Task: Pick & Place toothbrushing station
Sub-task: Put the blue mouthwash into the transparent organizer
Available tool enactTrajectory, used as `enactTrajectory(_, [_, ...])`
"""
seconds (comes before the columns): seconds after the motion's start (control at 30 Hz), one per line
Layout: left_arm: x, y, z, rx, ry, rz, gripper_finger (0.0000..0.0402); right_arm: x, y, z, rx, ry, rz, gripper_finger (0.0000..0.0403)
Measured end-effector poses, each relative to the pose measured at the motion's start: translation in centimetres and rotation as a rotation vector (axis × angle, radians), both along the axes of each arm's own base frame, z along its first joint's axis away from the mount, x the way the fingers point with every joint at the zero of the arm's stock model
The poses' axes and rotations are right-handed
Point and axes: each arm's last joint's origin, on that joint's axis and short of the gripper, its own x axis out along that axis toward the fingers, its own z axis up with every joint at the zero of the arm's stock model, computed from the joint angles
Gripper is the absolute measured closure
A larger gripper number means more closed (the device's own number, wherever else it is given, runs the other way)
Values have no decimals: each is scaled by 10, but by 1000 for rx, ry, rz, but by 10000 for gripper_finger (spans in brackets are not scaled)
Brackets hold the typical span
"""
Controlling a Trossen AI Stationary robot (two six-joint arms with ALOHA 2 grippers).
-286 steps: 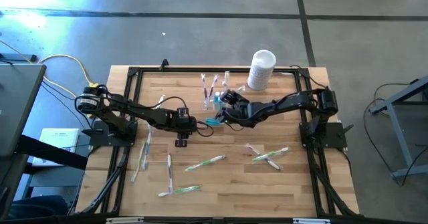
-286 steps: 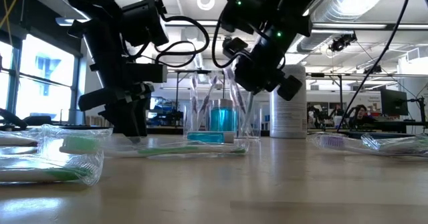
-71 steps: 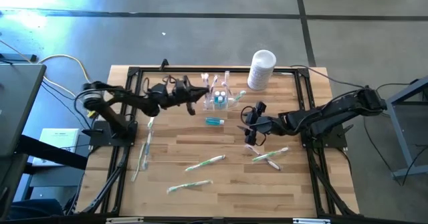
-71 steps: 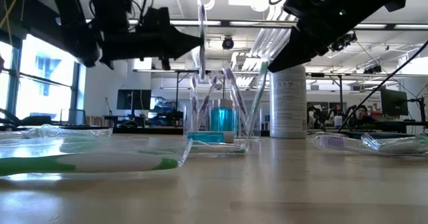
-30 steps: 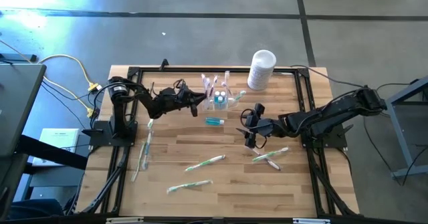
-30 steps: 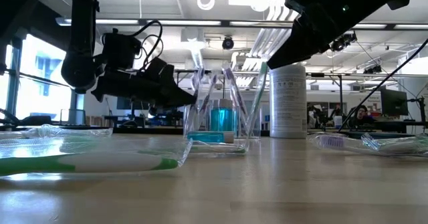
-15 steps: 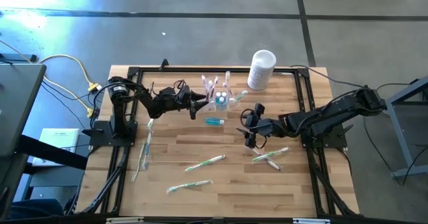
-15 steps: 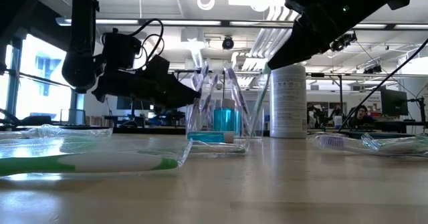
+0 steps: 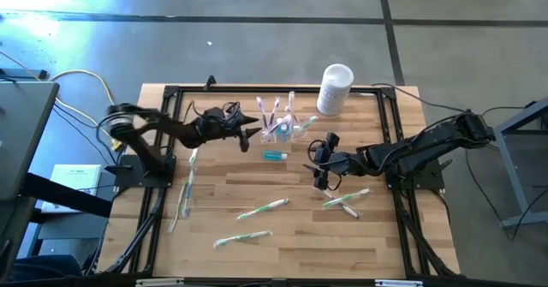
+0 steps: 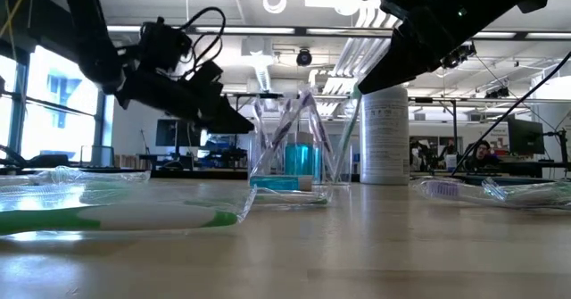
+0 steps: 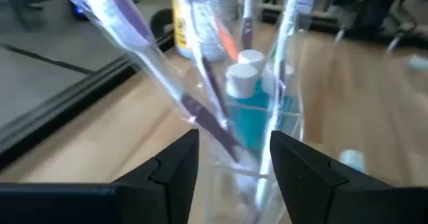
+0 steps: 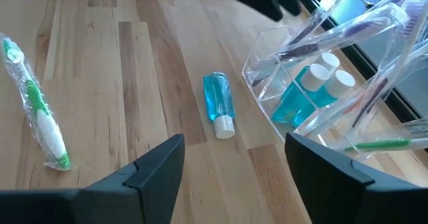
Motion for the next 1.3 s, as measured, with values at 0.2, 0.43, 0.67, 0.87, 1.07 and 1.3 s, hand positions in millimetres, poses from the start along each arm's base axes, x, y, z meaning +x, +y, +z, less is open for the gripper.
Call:
enactTrajectory(0.2, [-15,-18,37,87,61,-75,223,0,0,0,0,0,0,151])
enactTrajectory(0.43, [0,-84,70,276,171,-395,223,0,-1,0,0,-5,-3,151])
enactTrajectory(0.67, [49,-113,67,358,426,-358,223,3,-7,2,4,-31,-27,151])
enactTrajectory(0.87, [89,-113,38,377,620,-408,223,2,-9,2,2,-21,-33,151])
enactTrajectory(1.07, [114,-109,21,412,707,-384,223,0,-8,-1,2,15,-28,151])
enactTrajectory(1.3, [118,-93,22,393,712,-315,223,-2,-9,-4,14,41,-40,151])
